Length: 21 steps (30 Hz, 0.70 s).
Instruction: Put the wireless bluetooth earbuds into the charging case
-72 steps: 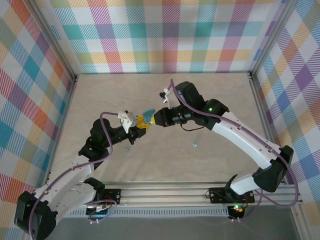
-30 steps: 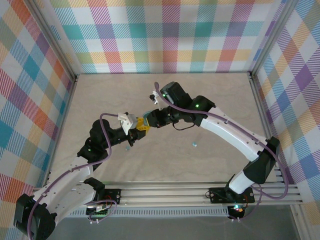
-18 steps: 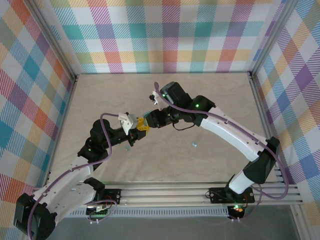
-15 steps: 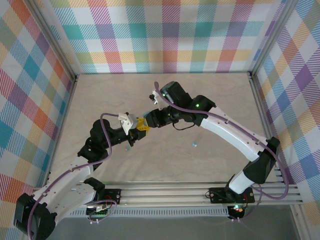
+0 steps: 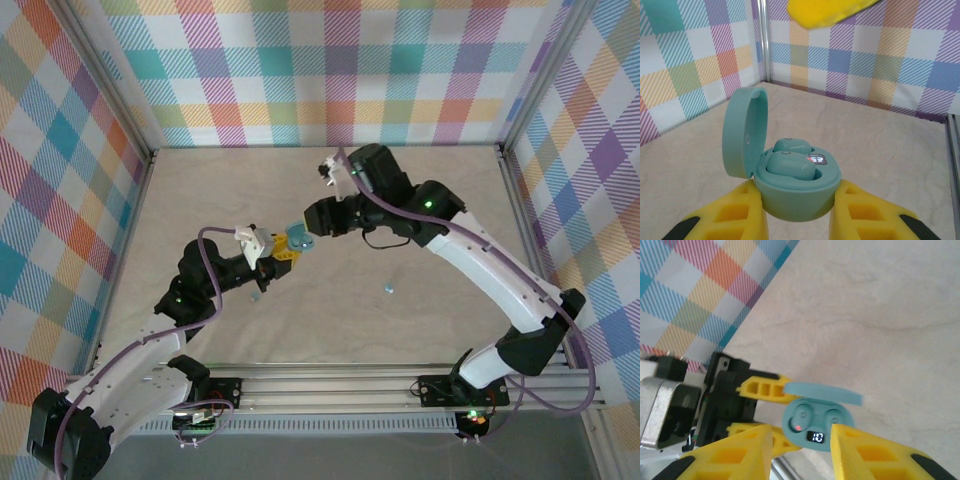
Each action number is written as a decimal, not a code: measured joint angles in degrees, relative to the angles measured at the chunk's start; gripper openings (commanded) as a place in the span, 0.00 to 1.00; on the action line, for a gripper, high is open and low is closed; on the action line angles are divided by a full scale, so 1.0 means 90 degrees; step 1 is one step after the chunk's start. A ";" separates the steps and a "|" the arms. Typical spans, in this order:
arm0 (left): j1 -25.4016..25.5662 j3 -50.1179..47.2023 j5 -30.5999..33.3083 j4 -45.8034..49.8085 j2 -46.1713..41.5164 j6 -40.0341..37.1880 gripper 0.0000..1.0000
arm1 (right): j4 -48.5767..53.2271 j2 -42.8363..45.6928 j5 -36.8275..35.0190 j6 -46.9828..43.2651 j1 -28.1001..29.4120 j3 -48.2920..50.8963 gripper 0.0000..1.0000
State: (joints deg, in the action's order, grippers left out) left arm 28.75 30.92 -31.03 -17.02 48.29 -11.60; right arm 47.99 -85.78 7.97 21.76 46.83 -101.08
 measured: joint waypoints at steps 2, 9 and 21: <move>0.0000 0.0000 -0.0005 -0.0012 -0.0068 -0.0002 0.05 | -0.0007 0.0007 0.0044 0.0005 -0.0209 -0.0032 0.38; 0.0000 0.0000 -0.0155 -0.0012 -0.0216 -0.0002 0.05 | -0.0136 -0.0425 0.0595 0.0056 -0.0457 -0.0032 0.38; 0.0000 0.0000 -0.0284 0.0036 -0.0209 -0.0005 0.06 | -0.0250 -0.0877 0.1299 0.0049 -0.0459 -0.0032 0.38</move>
State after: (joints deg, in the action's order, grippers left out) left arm 28.75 30.92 -33.58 -16.69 46.41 -11.64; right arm 45.74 -93.67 19.66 22.20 42.70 -101.36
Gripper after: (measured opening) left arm 0.270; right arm 0.385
